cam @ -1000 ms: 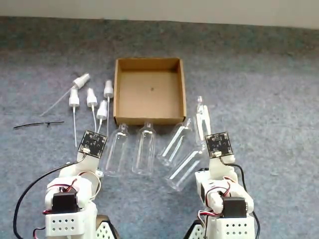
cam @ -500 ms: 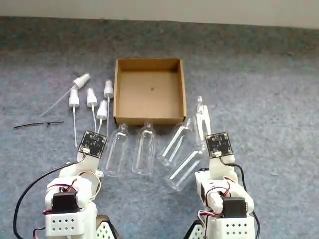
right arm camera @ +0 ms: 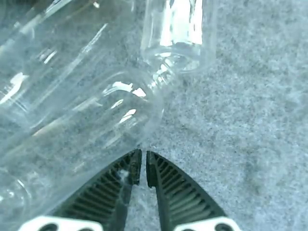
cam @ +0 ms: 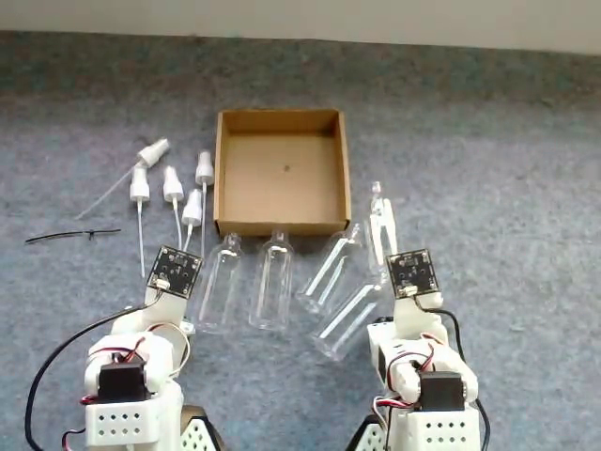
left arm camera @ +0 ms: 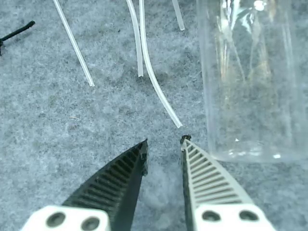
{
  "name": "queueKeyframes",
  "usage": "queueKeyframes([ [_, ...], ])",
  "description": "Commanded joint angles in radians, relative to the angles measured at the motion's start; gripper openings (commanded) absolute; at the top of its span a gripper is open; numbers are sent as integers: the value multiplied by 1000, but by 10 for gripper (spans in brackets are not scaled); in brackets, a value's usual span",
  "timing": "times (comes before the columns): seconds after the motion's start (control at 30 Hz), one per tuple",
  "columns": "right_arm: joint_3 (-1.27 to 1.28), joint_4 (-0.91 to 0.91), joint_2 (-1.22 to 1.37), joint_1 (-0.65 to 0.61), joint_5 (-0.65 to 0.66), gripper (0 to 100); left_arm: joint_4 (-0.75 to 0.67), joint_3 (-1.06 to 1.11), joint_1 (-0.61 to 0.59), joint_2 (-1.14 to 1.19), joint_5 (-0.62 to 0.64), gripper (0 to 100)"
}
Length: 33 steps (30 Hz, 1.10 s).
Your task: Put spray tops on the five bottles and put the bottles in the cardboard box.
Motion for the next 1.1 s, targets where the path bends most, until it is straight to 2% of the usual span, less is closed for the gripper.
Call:
queueKeyframes([
  [0.0,153,2,-12,10,9,5,8,21,13,1,-9,120],
  [0.87,153,-10,-13,5,9,6,5,21,4,1,-12,122],
  [1.0,151,-107,-13,22,9,6,6,21,-96,1,-112,123],
  [1.07,151,-177,-13,44,9,6,12,21,-105,1,-153,121],
])
